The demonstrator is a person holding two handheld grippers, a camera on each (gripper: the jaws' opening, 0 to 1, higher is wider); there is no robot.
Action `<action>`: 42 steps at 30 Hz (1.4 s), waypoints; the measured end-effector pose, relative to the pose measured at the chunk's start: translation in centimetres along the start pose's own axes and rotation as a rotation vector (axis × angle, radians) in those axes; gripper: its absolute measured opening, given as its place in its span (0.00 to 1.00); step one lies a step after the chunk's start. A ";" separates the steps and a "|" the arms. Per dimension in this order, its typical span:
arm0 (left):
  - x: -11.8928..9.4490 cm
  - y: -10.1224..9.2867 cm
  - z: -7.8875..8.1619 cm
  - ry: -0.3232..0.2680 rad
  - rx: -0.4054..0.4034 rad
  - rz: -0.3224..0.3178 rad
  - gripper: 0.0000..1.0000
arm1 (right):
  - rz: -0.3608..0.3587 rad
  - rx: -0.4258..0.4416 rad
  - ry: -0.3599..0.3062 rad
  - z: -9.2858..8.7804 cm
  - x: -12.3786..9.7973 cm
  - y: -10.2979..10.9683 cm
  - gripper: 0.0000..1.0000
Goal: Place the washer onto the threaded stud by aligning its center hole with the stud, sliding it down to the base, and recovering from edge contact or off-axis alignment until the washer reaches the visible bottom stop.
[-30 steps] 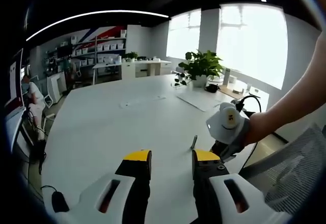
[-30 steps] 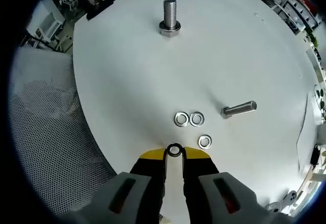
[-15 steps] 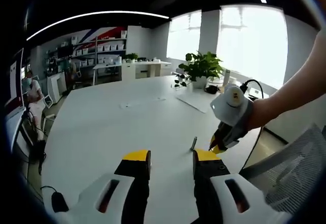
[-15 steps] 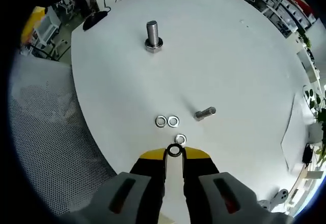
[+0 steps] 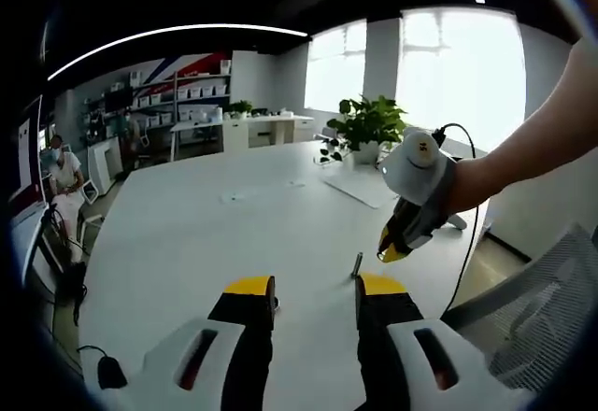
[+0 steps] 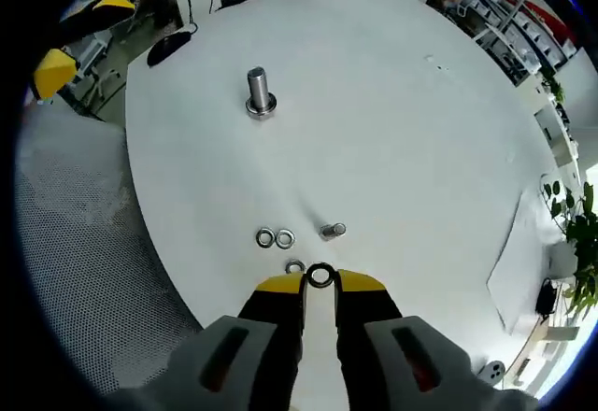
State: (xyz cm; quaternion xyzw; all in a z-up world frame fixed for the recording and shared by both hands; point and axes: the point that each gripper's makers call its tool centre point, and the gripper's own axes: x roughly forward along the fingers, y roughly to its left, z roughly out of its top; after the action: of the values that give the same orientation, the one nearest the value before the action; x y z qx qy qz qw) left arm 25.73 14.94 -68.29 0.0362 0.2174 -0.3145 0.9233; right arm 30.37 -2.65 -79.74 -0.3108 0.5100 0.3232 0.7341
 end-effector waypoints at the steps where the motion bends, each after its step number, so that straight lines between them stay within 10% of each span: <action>1: 0.0 0.0 0.0 0.001 0.002 0.001 0.33 | -0.007 -0.014 -0.004 0.4 -0.1 -0.3 0.13; 42: 0.1 0.0 -0.5 0.022 0.018 0.006 0.33 | 0.046 -0.080 0.048 1.5 4.3 -0.6 0.13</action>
State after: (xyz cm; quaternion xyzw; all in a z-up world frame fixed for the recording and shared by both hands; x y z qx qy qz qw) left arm 25.61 15.05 -68.78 0.0485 0.2244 -0.3134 0.9214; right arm 32.80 -1.20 -83.29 -0.3357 0.5213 0.3523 0.7010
